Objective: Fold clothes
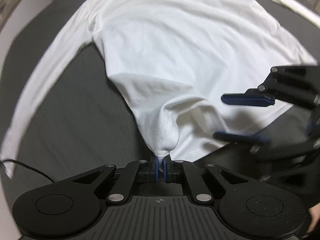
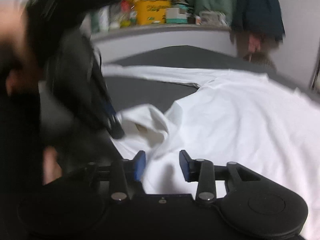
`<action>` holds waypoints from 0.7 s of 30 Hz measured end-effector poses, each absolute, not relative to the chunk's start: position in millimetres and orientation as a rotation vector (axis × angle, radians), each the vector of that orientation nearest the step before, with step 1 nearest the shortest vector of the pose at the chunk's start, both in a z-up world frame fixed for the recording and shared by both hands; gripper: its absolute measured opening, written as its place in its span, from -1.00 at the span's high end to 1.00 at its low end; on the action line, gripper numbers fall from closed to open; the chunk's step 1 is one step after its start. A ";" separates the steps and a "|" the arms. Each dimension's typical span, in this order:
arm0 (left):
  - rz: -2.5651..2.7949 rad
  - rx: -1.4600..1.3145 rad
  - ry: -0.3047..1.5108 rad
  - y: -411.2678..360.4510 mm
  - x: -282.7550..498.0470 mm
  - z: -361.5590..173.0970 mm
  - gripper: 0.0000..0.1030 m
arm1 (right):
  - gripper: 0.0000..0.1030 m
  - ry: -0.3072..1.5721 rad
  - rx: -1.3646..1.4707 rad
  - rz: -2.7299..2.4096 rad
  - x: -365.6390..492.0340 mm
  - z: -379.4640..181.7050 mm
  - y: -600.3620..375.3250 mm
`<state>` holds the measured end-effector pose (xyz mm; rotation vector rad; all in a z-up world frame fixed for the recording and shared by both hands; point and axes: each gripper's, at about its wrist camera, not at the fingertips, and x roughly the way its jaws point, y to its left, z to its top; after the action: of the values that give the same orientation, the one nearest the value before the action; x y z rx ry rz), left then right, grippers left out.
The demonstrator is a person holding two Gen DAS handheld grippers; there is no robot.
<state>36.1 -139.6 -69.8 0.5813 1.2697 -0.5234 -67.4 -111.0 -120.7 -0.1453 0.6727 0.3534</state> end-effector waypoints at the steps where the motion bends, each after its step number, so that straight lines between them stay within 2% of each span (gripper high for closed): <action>1: -0.524 0.556 1.277 -136.8 34.7 -68.0 0.92 | 0.29 0.665 -0.213 0.326 -70.2 -123.6 -103.3; 4: -0.526 0.534 1.265 -129.7 16.6 -64.2 0.92 | 0.35 0.629 -0.357 0.289 -77.3 -132.6 -86.1; 5: -0.526 0.532 1.261 -120.7 19.7 -64.0 0.91 | 0.51 0.629 -0.385 0.300 -78.7 -135.5 -82.1; 6: -0.525 0.531 1.258 -114.0 22.4 -64.1 0.92 | 0.94 0.628 -0.413 0.311 -80.1 -138.3 -78.0; 9: -0.510 0.534 1.270 -110.6 29.8 -68.8 0.91 | 0.94 0.638 -0.471 0.398 -93.8 -136.4 -69.2; 18: -0.430 0.524 1.502 -82.9 43.7 -88.9 0.90 | 0.96 0.714 -0.672 0.513 -114.4 -164.7 -32.7; 19: -0.429 0.526 1.512 -83.2 45.7 -90.0 0.90 | 0.95 0.726 -0.661 0.533 -115.0 -162.6 -32.6; 21: -0.442 0.550 1.476 -86.4 47.3 -87.2 0.90 | 0.81 0.739 -0.591 0.520 -116.2 -146.6 -44.6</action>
<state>47.3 -86.4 -87.2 0.5504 1.4760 -0.4417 -116.2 -44.5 -146.6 -0.5913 0.7395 0.5197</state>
